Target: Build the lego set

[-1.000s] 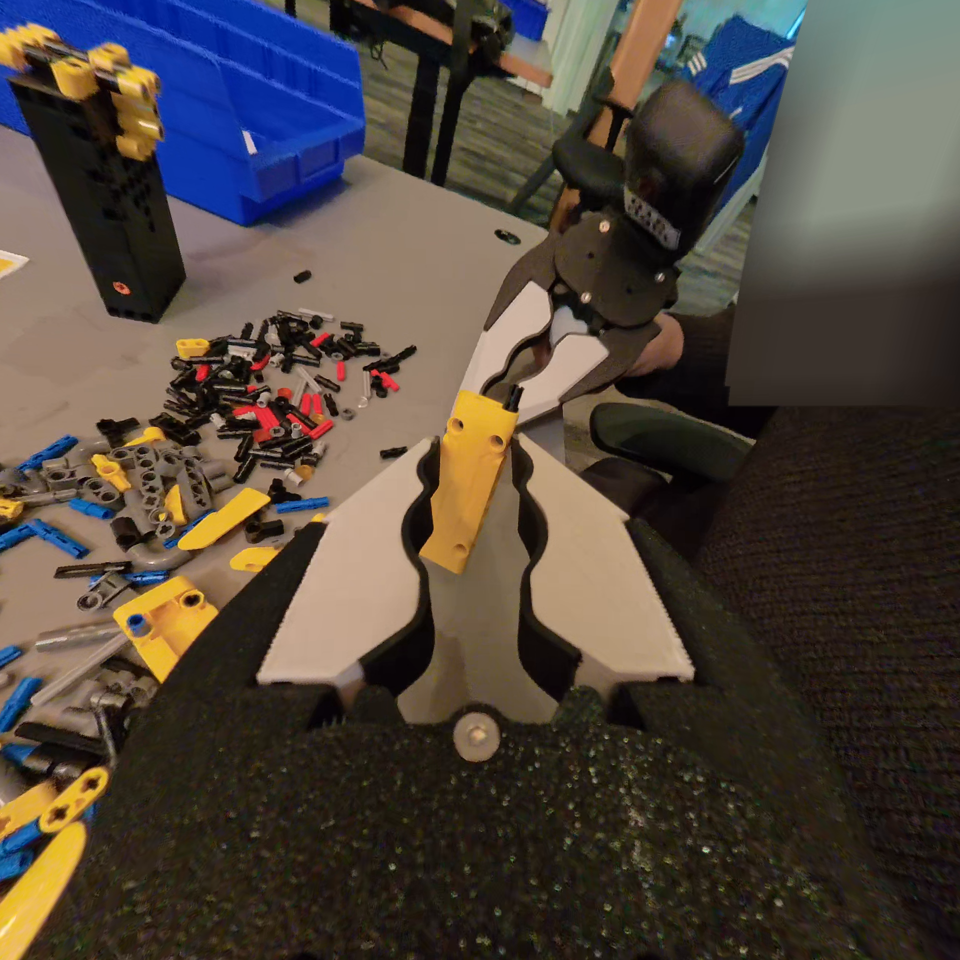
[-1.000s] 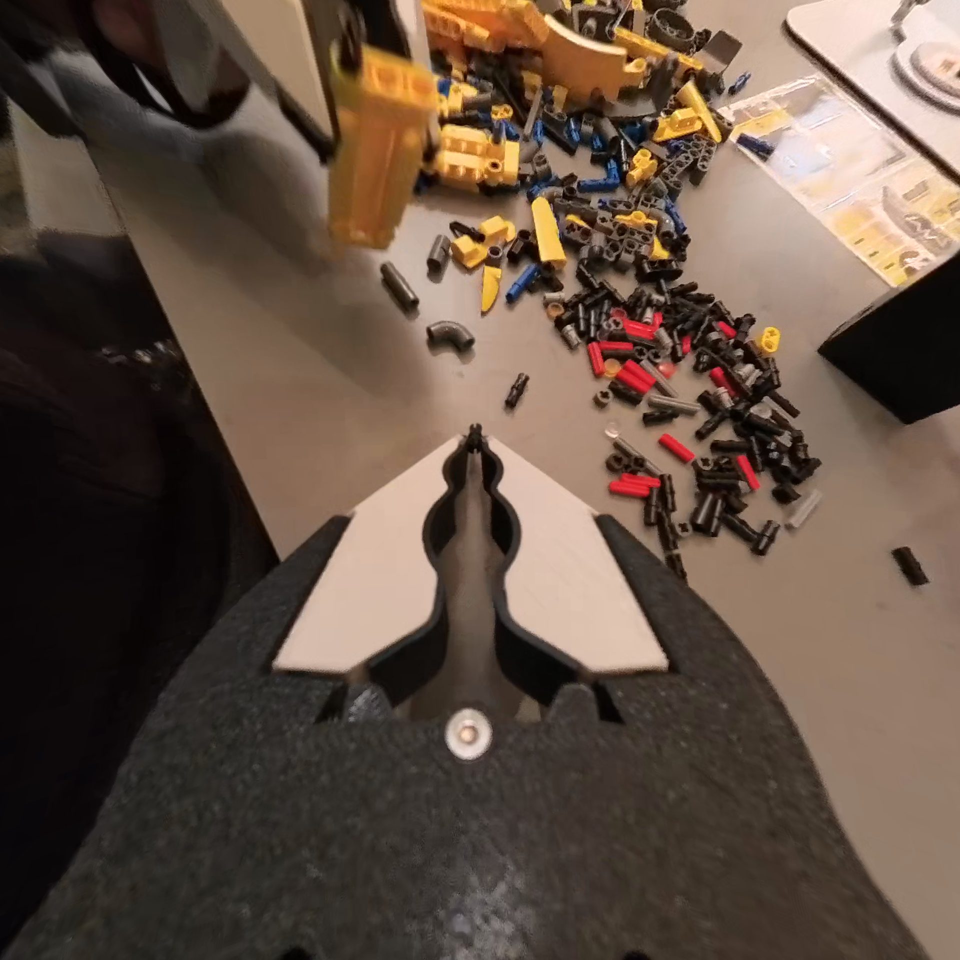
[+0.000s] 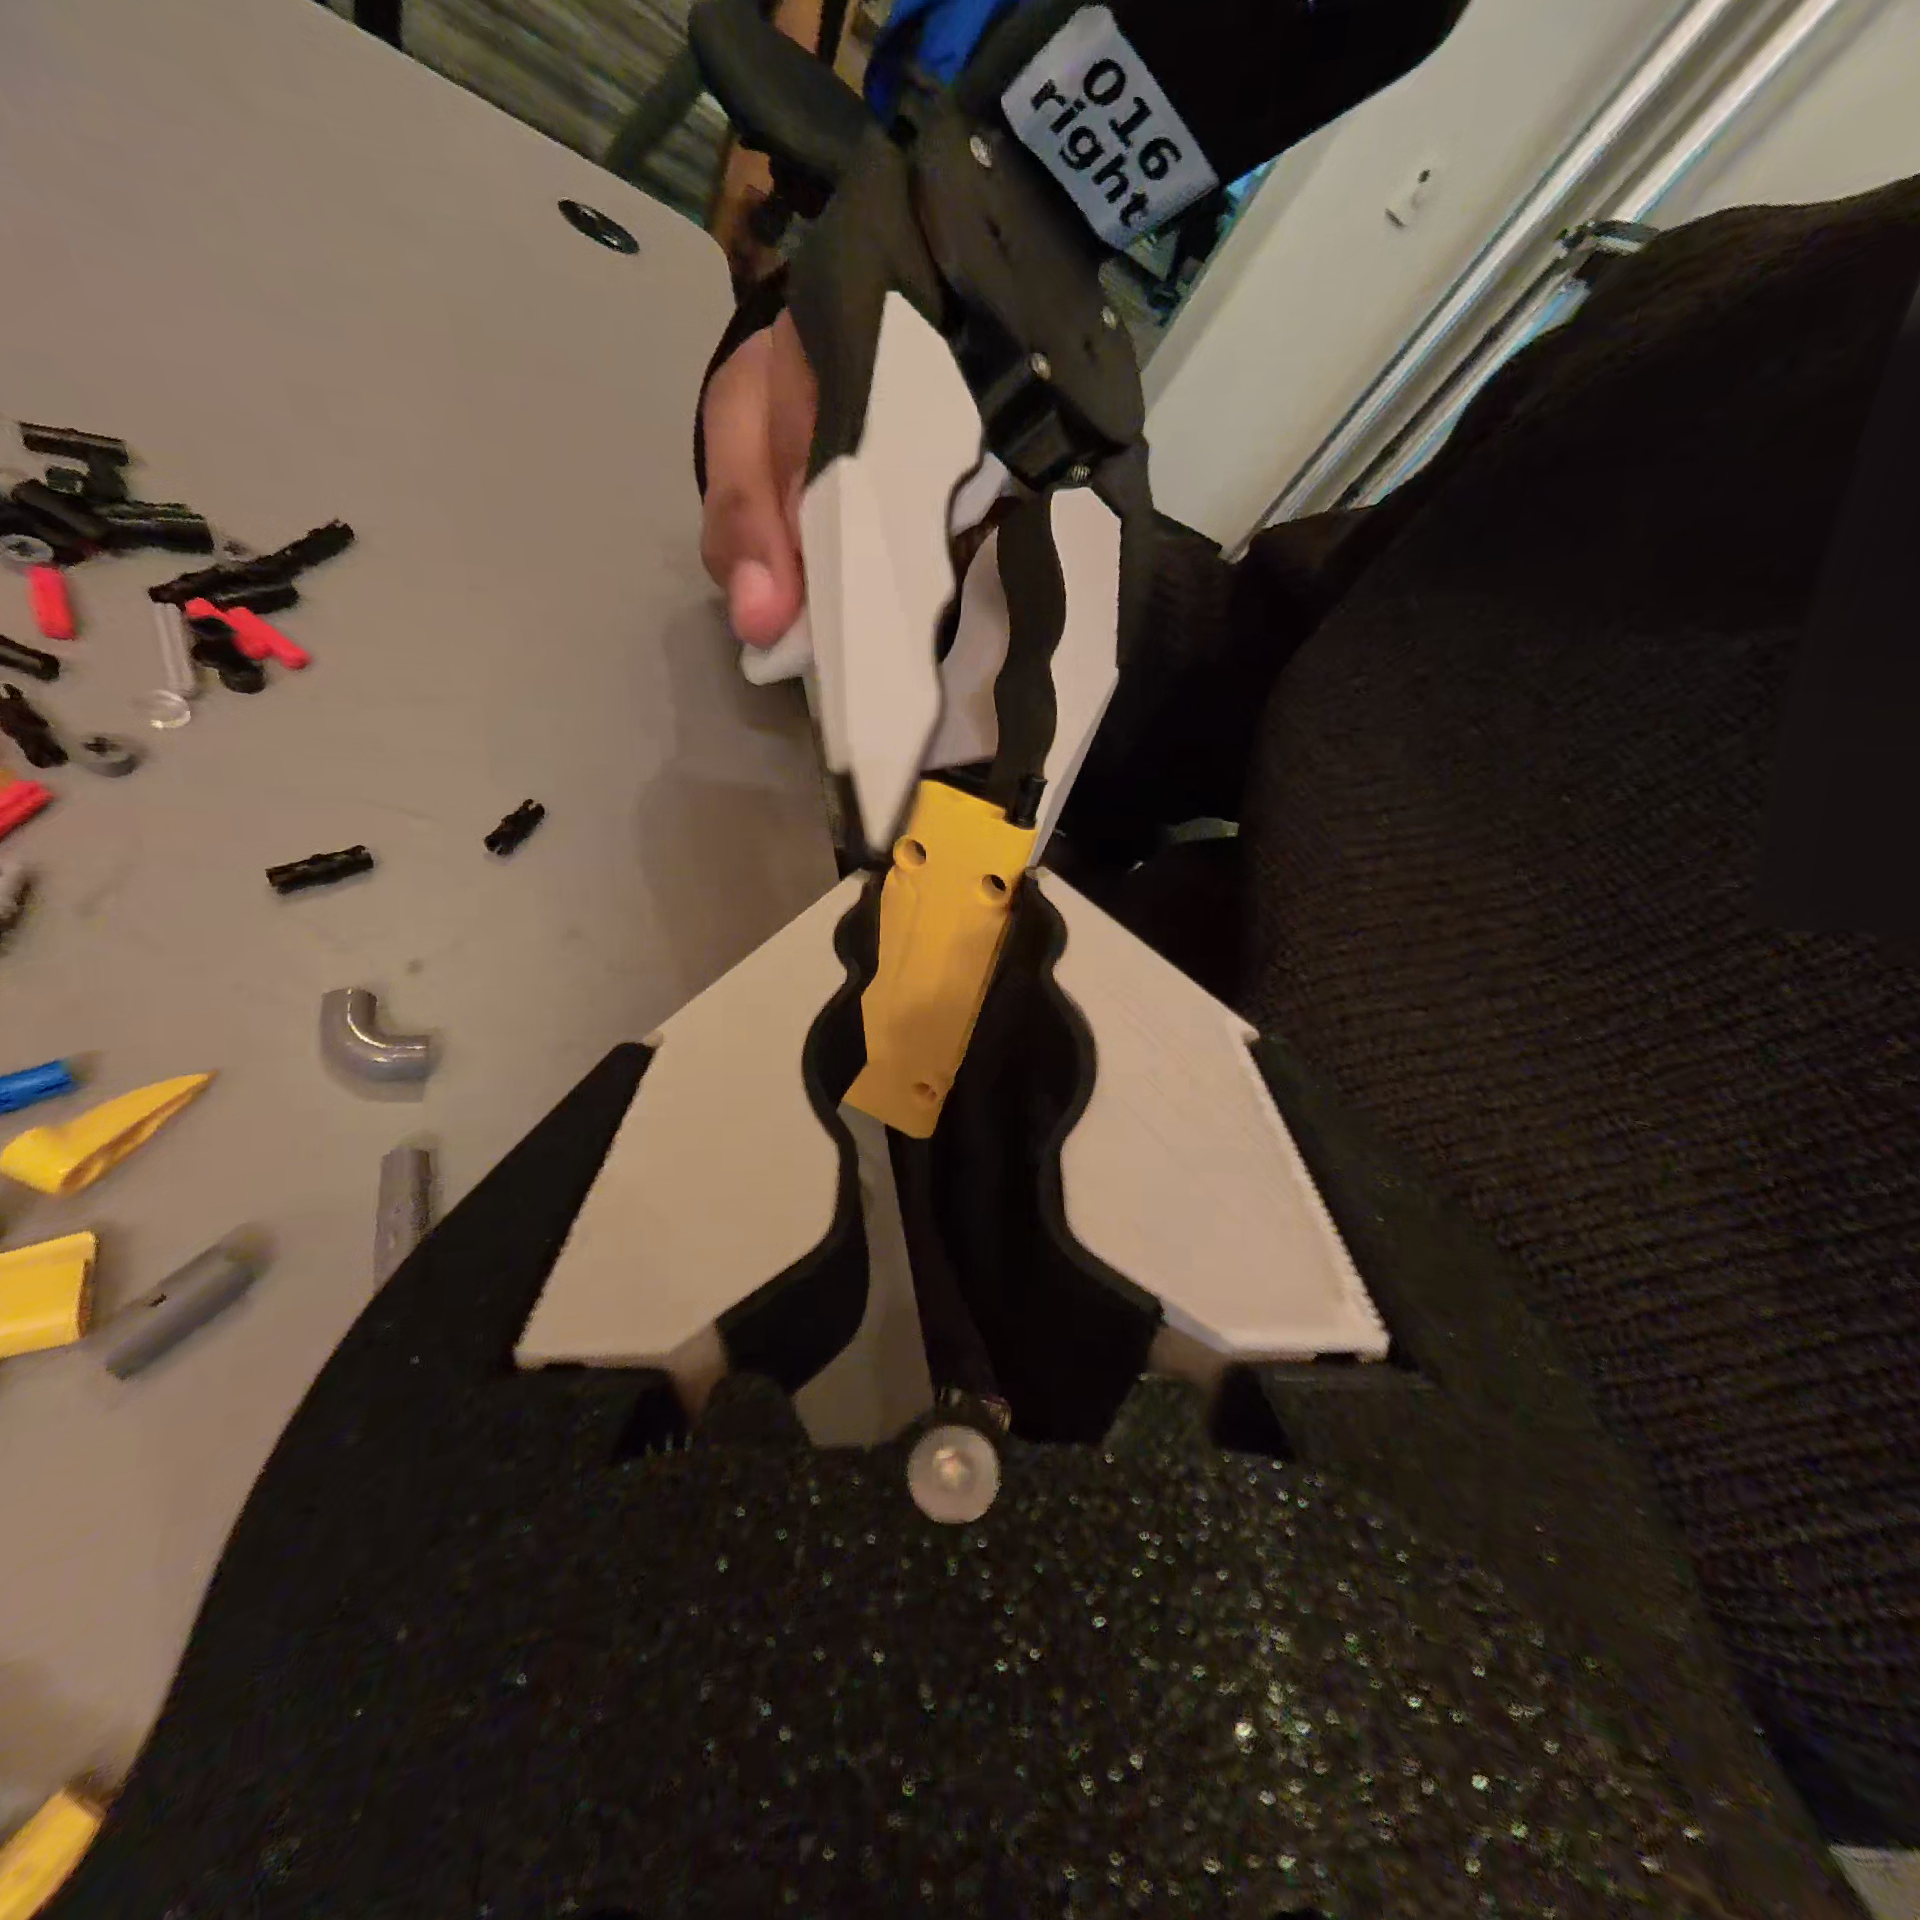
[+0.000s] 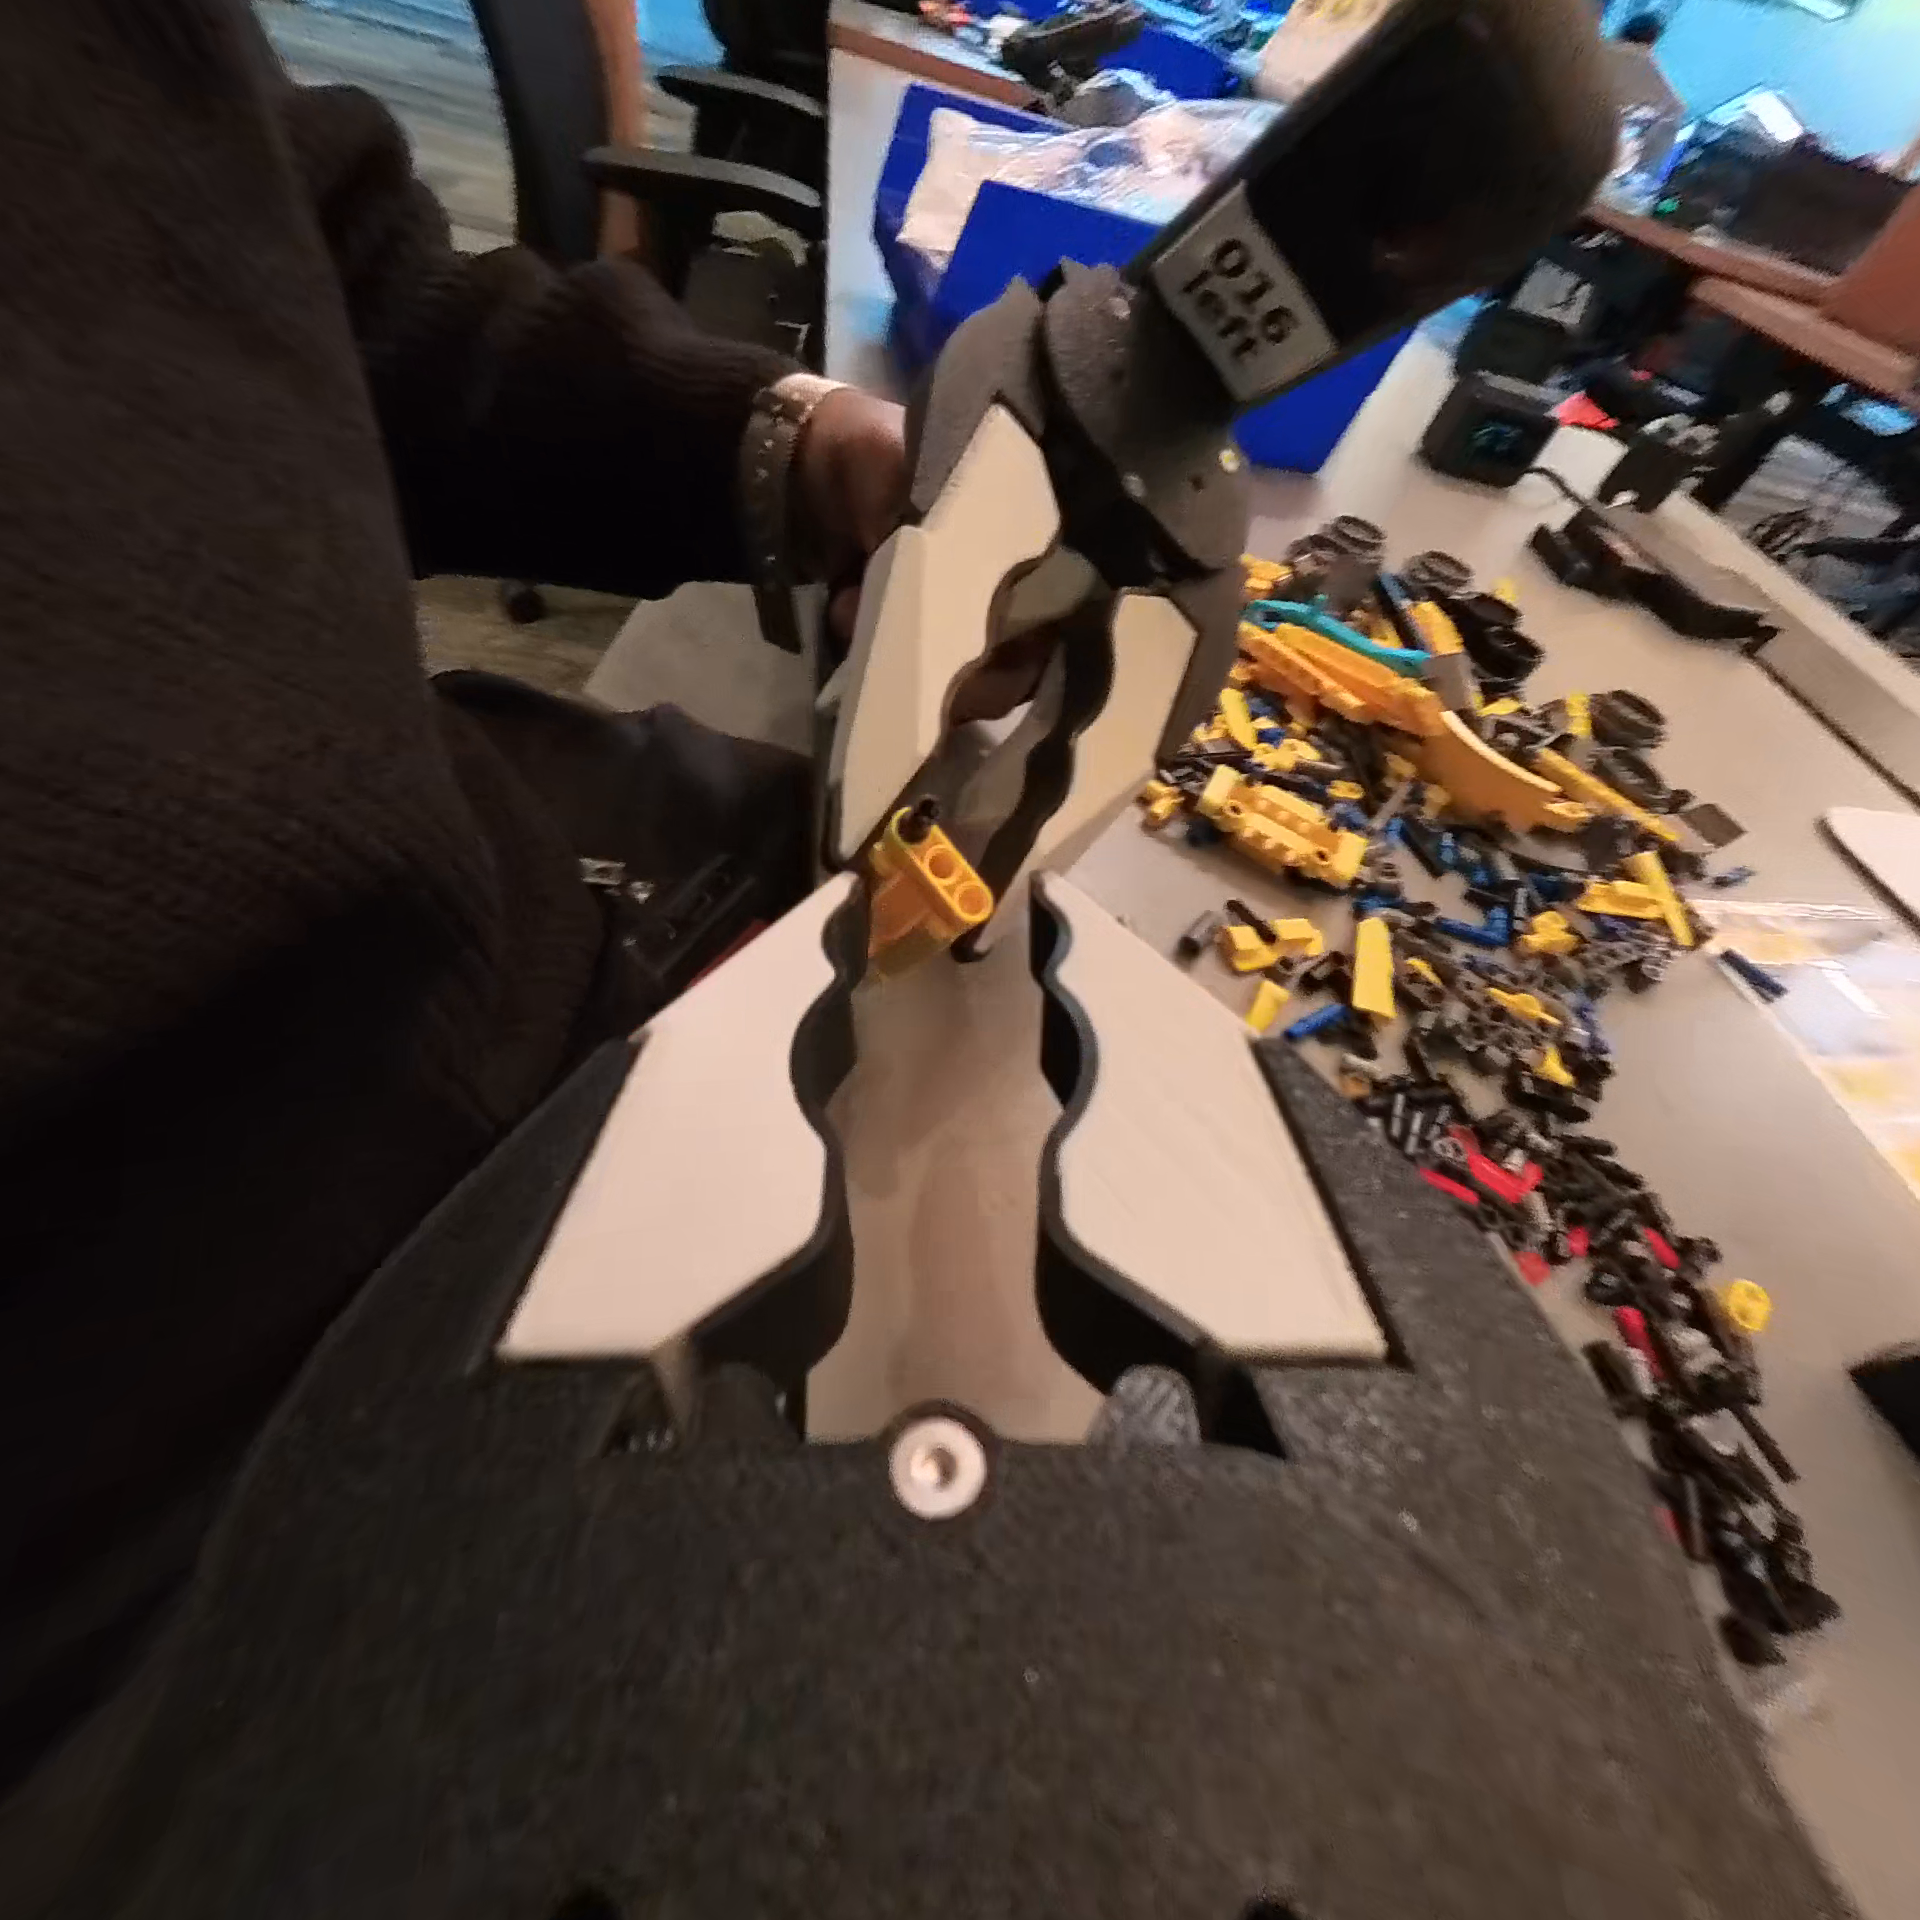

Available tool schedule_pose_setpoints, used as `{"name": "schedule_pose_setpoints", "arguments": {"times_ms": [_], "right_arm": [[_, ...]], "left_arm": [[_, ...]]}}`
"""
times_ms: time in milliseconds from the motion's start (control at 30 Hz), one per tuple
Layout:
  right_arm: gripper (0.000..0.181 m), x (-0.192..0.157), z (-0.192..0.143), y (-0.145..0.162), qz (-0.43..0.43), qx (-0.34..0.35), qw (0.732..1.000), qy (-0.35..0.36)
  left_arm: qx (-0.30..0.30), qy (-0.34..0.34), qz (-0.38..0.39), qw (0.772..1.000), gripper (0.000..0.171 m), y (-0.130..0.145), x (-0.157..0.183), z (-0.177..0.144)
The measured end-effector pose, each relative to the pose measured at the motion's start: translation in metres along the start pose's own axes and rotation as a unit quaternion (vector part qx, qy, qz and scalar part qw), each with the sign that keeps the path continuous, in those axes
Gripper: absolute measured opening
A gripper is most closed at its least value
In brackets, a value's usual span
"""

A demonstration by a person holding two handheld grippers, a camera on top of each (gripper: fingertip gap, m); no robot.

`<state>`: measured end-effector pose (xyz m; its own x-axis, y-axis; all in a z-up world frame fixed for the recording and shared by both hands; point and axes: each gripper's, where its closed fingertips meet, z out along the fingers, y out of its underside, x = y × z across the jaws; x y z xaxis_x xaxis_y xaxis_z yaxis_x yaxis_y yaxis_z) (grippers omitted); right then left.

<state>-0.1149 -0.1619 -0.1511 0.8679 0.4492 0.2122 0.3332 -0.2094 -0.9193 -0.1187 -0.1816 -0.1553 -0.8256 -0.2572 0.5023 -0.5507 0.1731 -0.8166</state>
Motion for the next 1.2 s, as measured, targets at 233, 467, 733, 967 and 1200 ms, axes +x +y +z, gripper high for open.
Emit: {"name": "schedule_pose_setpoints", "arguments": {"times_ms": [233, 467, 733, 967, 1200], "right_arm": [[0.008, 0.018, -0.014, -0.003, 0.068, 0.035, 0.996, 0.039], [0.008, 0.022, -0.011, -0.014, 0.177, 0.093, 0.98, -0.008], [0.022, 0.046, -0.017, -0.003, 0.154, 0.045, 0.984, 0.083], [0.036, 0.072, -0.071, 0.065, 0.158, -0.129, 0.94, 0.273], [0.033, 0.051, -0.031, 0.088, 0.19, -0.171, 0.944, 0.208]], "left_arm": [[0.083, -0.072, 0.017, 0.994, 0.034, -0.024, -0.017, -0.016], [0.064, -0.107, 0.064, 0.99, 0.037, -0.02, -0.017, -0.009], [0.063, -0.187, 0.097, 0.976, 0.007, -0.022, -0.029, -0.009], [0.041, -0.274, 0.128, 0.952, 0.007, -0.02, -0.046, -0.016], [0.016, -0.32, 0.149, 0.936, 0.006, -0.015, -0.053, -0.014]]}}
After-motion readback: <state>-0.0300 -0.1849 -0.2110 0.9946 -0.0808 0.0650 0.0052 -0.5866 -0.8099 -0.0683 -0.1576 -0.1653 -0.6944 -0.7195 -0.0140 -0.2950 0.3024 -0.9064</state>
